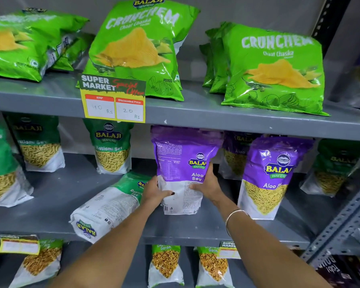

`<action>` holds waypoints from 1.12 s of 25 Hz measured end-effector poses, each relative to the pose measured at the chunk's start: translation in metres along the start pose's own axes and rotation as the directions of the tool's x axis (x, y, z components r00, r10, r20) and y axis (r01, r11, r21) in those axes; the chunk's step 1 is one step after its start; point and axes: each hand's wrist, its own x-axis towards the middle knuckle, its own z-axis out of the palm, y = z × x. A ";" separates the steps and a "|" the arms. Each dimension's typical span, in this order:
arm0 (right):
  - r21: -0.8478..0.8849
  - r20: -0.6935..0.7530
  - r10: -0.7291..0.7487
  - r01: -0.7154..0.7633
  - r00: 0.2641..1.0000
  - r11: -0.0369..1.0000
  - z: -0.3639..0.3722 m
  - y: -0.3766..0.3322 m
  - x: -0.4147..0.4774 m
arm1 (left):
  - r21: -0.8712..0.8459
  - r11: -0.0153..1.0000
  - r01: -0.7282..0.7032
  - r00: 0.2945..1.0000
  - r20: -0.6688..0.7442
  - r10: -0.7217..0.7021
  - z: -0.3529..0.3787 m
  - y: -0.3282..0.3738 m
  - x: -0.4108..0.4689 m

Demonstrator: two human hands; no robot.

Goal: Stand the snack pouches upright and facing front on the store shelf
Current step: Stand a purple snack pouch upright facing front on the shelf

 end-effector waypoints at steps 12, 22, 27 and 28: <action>-0.122 0.220 0.375 -0.356 0.901 0.926 0.002 0.009 -0.009 | 0.128 0.990 0.064 0.949 0.298 -0.100 -0.030 0.008 -0.001; -0.075 0.295 0.188 -0.173 0.937 0.982 0.012 0.030 -0.012 | 0.093 0.996 0.014 0.951 0.308 -0.042 0.001 0.033 -0.007; -0.045 0.357 0.113 -0.104 0.927 0.994 -0.016 0.033 -0.003 | 0.209 0.974 0.083 0.955 0.262 -0.138 -0.016 0.037 0.004; -0.031 0.371 0.114 -0.110 0.922 0.993 -0.020 0.030 -0.003 | 0.181 0.980 0.086 0.957 0.257 -0.131 -0.016 0.037 0.007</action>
